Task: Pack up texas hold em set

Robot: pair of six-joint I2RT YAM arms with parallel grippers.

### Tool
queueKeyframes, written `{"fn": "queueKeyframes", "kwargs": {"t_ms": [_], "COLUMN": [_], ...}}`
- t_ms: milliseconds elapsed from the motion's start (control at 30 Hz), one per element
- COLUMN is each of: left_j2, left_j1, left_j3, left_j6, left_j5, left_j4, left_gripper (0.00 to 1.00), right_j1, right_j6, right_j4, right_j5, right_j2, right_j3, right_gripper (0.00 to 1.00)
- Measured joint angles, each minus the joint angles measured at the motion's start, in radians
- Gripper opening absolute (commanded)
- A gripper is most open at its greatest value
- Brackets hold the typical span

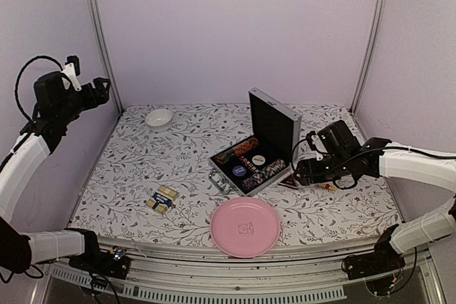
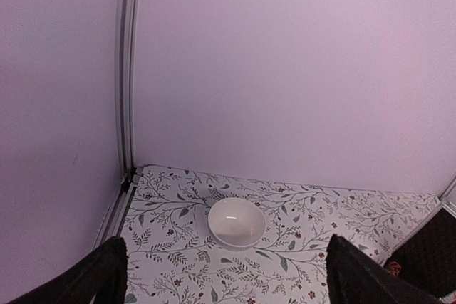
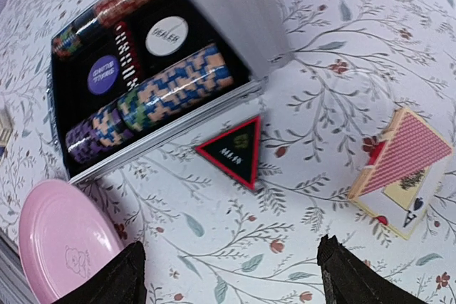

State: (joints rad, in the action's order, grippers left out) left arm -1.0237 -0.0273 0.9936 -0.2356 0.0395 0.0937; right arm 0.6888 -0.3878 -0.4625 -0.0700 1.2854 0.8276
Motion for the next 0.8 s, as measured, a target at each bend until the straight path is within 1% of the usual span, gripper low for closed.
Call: {"fn": "queueKeyframes", "kwargs": {"t_ms": [233,333,400,533,733,800], "left_j2": [0.0,0.0,0.0,0.0,0.0,0.0], "left_j1": [0.0,0.0,0.0,0.0,0.0,0.0], "left_j3": [0.0,0.0,0.0,0.0,0.0,0.0], "left_j6": [0.0,0.0,0.0,0.0,0.0,0.0], "left_j5": [0.0,0.0,0.0,0.0,0.0,0.0], "left_j4": [0.0,0.0,0.0,0.0,0.0,0.0], "left_gripper": [0.97,0.97,0.97,0.97,0.97,0.97], "right_j1": [-0.187,-0.28,-0.324,-0.364,-0.369,-0.369], "right_j6": [-0.127,-0.152,-0.163,-0.165,-0.158,-0.154], "right_j4": [0.012,0.02,0.019,0.018,0.013,0.01], "right_j5": [-0.039,-0.03,-0.029,-0.028,-0.029,-0.032], "right_j2": [-0.085,-0.068,-0.03,0.07,0.204,0.229], "right_j3": [-0.044,-0.062,-0.068,-0.068,-0.06,-0.051], "right_gripper": [0.95,1.0,0.99,0.99,0.99,0.96]}}
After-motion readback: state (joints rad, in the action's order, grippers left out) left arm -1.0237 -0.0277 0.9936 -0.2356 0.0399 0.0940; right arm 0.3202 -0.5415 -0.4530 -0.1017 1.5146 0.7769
